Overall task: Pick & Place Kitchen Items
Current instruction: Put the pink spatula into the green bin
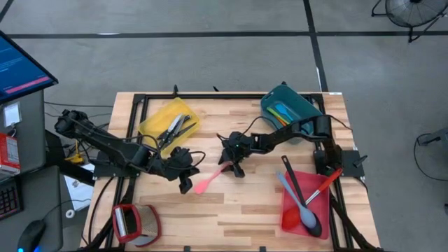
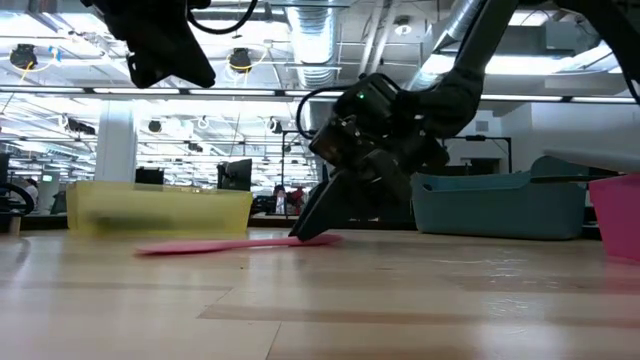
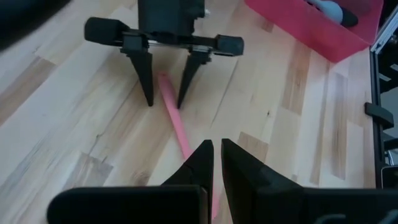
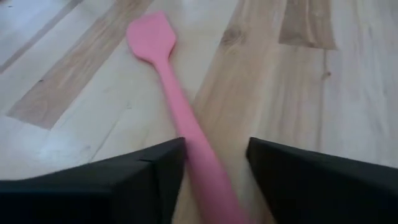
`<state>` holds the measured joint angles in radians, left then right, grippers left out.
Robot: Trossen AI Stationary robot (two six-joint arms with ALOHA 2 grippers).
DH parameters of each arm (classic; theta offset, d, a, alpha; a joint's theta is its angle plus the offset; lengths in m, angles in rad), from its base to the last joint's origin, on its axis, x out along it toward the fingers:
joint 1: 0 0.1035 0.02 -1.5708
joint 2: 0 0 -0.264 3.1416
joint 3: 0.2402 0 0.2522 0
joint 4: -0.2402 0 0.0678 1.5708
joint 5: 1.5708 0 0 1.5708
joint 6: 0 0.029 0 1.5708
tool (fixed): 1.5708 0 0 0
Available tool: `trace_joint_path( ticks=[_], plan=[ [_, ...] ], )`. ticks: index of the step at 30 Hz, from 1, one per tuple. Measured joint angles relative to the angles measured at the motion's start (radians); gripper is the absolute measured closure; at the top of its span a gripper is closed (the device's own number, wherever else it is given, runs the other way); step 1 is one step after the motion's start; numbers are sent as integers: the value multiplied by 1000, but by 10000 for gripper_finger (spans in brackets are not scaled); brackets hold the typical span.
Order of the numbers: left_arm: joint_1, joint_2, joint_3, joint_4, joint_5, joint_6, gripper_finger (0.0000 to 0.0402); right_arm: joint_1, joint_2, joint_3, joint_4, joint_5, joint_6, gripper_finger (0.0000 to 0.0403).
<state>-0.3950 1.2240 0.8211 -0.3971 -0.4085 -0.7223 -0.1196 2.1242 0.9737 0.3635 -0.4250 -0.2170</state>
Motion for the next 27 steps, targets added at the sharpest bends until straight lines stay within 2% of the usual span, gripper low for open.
trace_joint_path(
  ticks=[4, 7, 10, 17, 27],
  plan=[
    [0, 0, 0, -12, 15, 8, 385, 0, 3, -5, 12, 8, -3, 282],
    [0, 0, 0, -28, 15, 9, 385, 2, 3, -9, 27, 18, -21, 301],
    [0, 0, 0, -44, 15, 10, 385, 0, 3, -14, 52, 70, -43, 301],
    [0, 0, 0, -46, 14, 11, 385, -32, 20, -17, 168, 91, -6, 283],
    [0, 0, 1, -49, 14, 11, 385, -17, -5, 21, 143, 130, -4, 268]
  ],
)
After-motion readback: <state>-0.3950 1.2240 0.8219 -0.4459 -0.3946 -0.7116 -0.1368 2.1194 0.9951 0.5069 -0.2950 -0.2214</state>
